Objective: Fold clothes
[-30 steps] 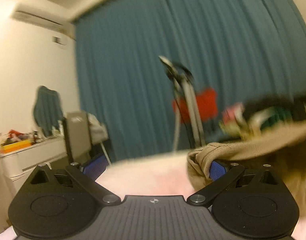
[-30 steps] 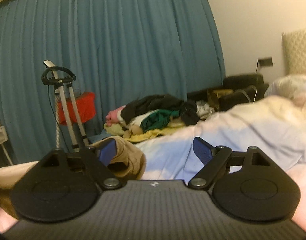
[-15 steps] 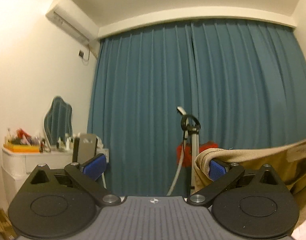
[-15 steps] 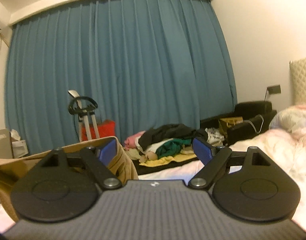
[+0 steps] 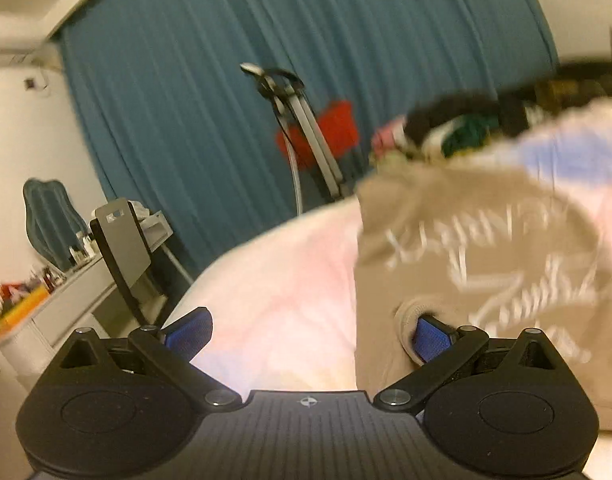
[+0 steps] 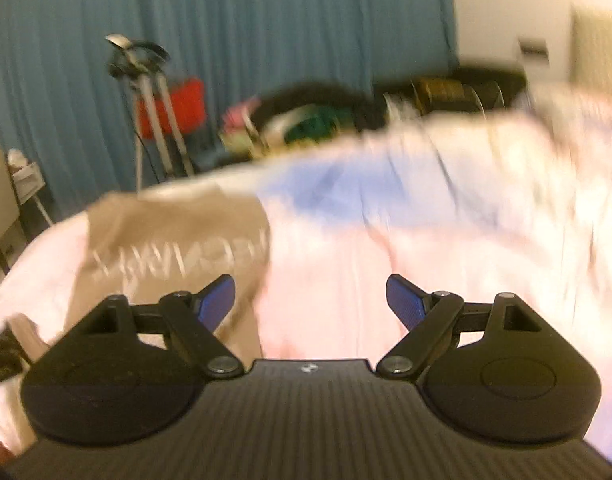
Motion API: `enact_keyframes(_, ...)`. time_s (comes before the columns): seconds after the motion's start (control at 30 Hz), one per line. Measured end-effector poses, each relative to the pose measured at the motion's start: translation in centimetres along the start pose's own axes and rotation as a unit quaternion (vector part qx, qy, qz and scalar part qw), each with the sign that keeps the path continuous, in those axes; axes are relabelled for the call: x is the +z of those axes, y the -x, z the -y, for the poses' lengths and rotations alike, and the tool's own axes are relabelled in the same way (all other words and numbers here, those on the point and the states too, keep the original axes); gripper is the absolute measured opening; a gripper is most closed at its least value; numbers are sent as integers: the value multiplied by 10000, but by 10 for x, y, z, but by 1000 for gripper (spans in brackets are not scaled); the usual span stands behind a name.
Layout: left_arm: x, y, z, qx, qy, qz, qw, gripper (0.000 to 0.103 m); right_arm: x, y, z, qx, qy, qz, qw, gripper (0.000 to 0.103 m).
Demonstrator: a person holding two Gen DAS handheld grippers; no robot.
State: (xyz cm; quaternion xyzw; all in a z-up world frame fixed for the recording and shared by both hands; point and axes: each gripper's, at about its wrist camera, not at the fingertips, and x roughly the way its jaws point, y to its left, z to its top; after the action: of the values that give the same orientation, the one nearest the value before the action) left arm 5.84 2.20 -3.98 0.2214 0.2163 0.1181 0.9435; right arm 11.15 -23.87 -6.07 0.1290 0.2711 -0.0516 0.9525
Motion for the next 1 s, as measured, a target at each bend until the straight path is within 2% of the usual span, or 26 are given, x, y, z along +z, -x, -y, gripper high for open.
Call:
enact_keyframes(0.07, -4, -12, 7, -26, -189, -165, 9997, 103, -7, -7, 4, 165, -159, -258, 9994, 84)
enact_keyframes(0.13, -6, -17, 13, -57, -302, -292, 9991, 103, -9, -11, -6, 468, -38, -441, 9979, 84)
enact_keyframes(0.23, -6, -22, 13, 41, -295, -324, 9990, 103, -24, -9, -32, 853, 574, -478, 9936, 84)
enact_keyframes(0.3, 0, -32, 5, 108, -68, -296, 9995, 103, -37, -7, -51, 1091, 1040, -469, 9875, 84)
enact_keyframes(0.4, 6, -36, -7, 160, 312, -135, 9993, 103, -56, -5, -79, 1443, 1733, -454, 9732, 84)
enact_keyframes(0.53, 12, -29, -18, 328, 577, 115, 9977, 103, -82, -1, -116, 1898, 2639, -429, 9447, 84)
enact_keyframes(0.57, 12, -30, -20, 367, 669, 154, 9970, 103, -88, 0, -123, 1863, 2833, -364, 9400, 84)
enact_keyframes(0.6, 12, -28, -25, 400, 833, 201, 9955, 103, -89, 1, -123, 1633, 2861, -205, 9440, 84)
enact_keyframes(0.7, 15, -21, -39, 496, 1338, 345, 9892, 103, -77, 3, -104, 1064, 2331, 262, 9662, 84)
enact_keyframes(0.83, 20, -7, -39, 434, 1369, 591, 9879, 103, -49, 5, -59, 490, 1071, 536, 9916, 84)
enact_keyframes(0.9, 22, 1, -39, 401, 1379, 714, 9870, 103, -42, 3, -41, 467, 596, 478, 9960, 84)
enact_keyframes(1.0, 26, 11, -39, 352, 1394, 898, 9855, 103, -48, -14, -40, 441, 588, -134, 9972, 84)
